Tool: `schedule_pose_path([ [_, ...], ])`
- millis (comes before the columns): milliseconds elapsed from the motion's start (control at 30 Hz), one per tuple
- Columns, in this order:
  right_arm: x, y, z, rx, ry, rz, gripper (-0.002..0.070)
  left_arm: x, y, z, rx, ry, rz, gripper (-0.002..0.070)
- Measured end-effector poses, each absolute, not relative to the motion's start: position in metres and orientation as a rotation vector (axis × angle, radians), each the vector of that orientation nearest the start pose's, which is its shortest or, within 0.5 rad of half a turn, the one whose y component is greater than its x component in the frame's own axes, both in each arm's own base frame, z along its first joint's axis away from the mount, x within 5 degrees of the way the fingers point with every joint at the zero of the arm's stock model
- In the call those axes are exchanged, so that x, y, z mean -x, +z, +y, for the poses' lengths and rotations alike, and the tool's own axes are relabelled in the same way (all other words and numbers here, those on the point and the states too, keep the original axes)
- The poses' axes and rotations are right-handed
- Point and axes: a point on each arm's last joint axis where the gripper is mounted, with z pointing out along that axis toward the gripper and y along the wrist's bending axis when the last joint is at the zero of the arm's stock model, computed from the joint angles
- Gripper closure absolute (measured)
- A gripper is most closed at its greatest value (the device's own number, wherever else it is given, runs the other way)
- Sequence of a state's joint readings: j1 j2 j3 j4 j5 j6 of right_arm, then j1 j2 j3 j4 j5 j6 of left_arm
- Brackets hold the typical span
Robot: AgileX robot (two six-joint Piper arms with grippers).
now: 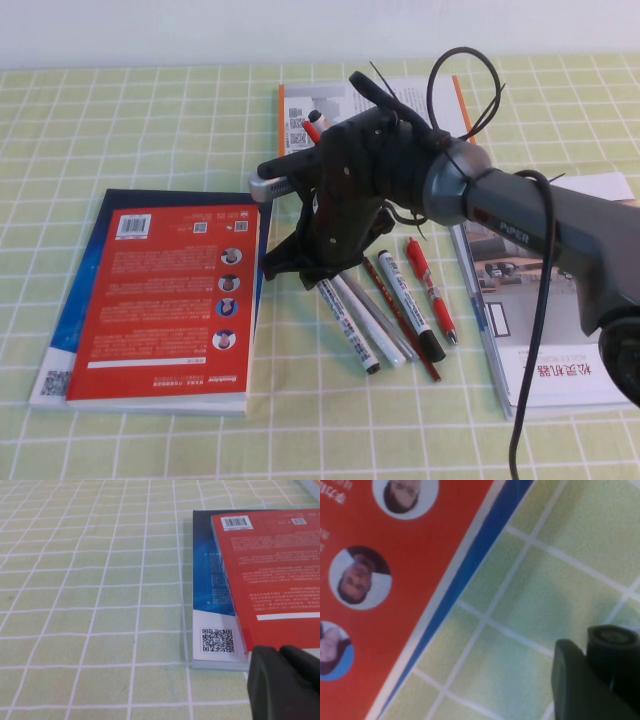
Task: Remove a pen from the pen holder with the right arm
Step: 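Take a marker out of the pen holder and lay it on the table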
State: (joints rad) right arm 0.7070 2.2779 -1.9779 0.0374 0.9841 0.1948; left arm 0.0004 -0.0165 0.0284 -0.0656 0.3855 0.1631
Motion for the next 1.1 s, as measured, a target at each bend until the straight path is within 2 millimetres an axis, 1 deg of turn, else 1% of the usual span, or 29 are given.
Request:
schedule_pose_path([
  [67, -0.376, 0.196, 0.323, 0.689, 0.273, 2.72, 0.0544, -0.052, 0.17, -0.002, -0.113, 0.047, 1.877, 0.068],
  [200, -0.377, 0.196, 0.32, 0.688, 0.258, 2.729, 0.0442, -0.052, 0.17, -0.002, -0.113, 0.047, 1.877, 0.068],
  [267, -0.377, 0.196, 0.32, 0.691, 0.25, 2.731, 0.0403, -0.052, 0.17, -0.002, -0.113, 0.047, 1.877, 0.068],
  [400, -0.377, 0.202, 0.318, 0.697, 0.233, 2.722, 0.0382, -0.052, 0.17, -0.002, -0.113, 0.047, 1.877, 0.068],
  [467, -0.374, 0.212, 0.315, 0.701, 0.222, 2.718, 0.0386, -0.052, 0.17, -0.002, -0.113, 0.047, 1.877, 0.068],
  [533, -0.37, 0.23, 0.31, 0.707, 0.208, 2.706, 0.0408, -0.052, 0.17, -0.002, -0.113, 0.047, 1.877, 0.068],
  [633, -0.358, 0.26, 0.298, 0.708, 0.192, 2.678, 0.0478, -0.052, 0.17, -0.002, -0.113, 0.047, 1.877, 0.068],
  [733, -0.338, 0.29, 0.28, 0.704, 0.199, 2.635, 0.0566, -0.052, 0.17, -0.002, -0.113, 0.047, 1.877, 0.068],
  [767, -0.332, 0.297, 0.274, 0.704, 0.197, 2.621, 0.0591, -0.052, 0.17, -0.002, -0.113, 0.047, 1.877, 0.068],
  [833, -0.314, 0.315, 0.258, 0.697, 0.207, 2.58, 0.0644, -0.052, 0.17, -0.002, -0.113, 0.047, 1.877, 0.068],
  [867, -0.308, 0.316, 0.253, 0.698, 0.207, 2.574, 0.0659, -0.052, 0.17, -0.002, -0.113, 0.047, 1.877, 0.068],
  [933, -0.29, 0.327, 0.237, 0.694, 0.212, 2.552, 0.0676, -0.052, 0.17, -0.002, -0.113, 0.047, 1.877, 0.068],
  [1100, -0.25, 0.349, 0.199, 0.645, 0.199, 2.491, 0.0686, -0.052, 0.17, -0.002, -0.113, 0.047, 1.877, 0.068],
])
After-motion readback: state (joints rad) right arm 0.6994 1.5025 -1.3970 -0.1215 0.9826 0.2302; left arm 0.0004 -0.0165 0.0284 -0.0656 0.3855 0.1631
